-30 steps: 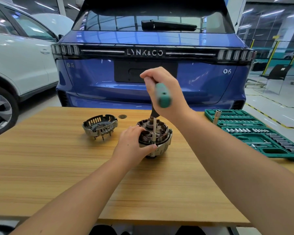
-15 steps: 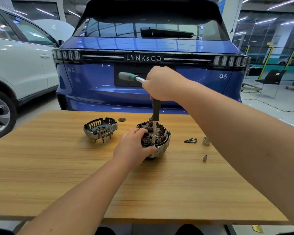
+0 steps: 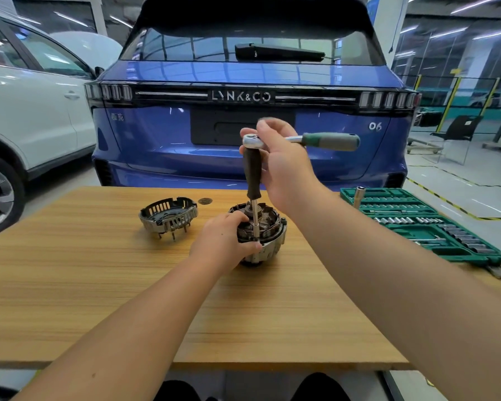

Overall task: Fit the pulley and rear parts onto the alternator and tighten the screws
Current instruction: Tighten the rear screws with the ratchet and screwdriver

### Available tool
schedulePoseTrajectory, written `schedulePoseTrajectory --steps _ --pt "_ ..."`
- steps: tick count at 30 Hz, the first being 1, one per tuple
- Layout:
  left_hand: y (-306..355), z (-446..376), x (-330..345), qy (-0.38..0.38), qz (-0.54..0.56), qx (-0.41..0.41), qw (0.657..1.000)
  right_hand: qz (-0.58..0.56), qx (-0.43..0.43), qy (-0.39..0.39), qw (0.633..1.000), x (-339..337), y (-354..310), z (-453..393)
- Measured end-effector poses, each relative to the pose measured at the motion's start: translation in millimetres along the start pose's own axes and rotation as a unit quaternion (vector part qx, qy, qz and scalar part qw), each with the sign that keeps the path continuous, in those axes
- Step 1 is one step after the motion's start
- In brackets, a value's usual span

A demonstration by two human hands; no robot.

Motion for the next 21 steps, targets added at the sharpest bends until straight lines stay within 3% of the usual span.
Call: schedulePoseTrajectory --steps 2,4,6,8,12,14,17,21 --pt "1 0 0 -0.007 -0.003 0.0 1.0 0.14 -0.076 -0.011 0.987 4 -9 4" --pt "2 0 0 -0.005 -0.005 0.003 1.0 0.266 -0.164 -0.005 0.95 8 -23 9" --pt "2 1 -2 0.003 -0.002 0.004 1.0 0.398 -0.267 -0.011 0.878 17 -38 15" --pt "2 1 -3 0.003 -0.001 0.003 1.0 0.495 -0.313 -0.039 0.809 25 -40 15" --pt "3 2 -3 0.001 -0.005 0.005 1.0 0.675 -0.319 -0.087 0.66 42 -31 15" --pt "4 2 -3 0.005 -0.007 0.01 1.0 0.727 -0.309 -0.116 0.602 49 -27 16" --pt "4 2 -2 0.005 -0.009 0.005 1.0 0.749 -0.281 -0.142 0.584 52 -33 14" --pt "2 1 1 0.001 -0.008 0.001 1.0 0.755 -0.227 -0.148 0.597 57 -42 4"
Point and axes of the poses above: each hand's wrist, its own z-axis away from the middle knuckle, its own x-axis out of the palm, y = z × x, the point moved 9 cm from there along -z, towards the middle knuckle, and after that the axes turned 2 degrees about z, right-handed, at the moved point
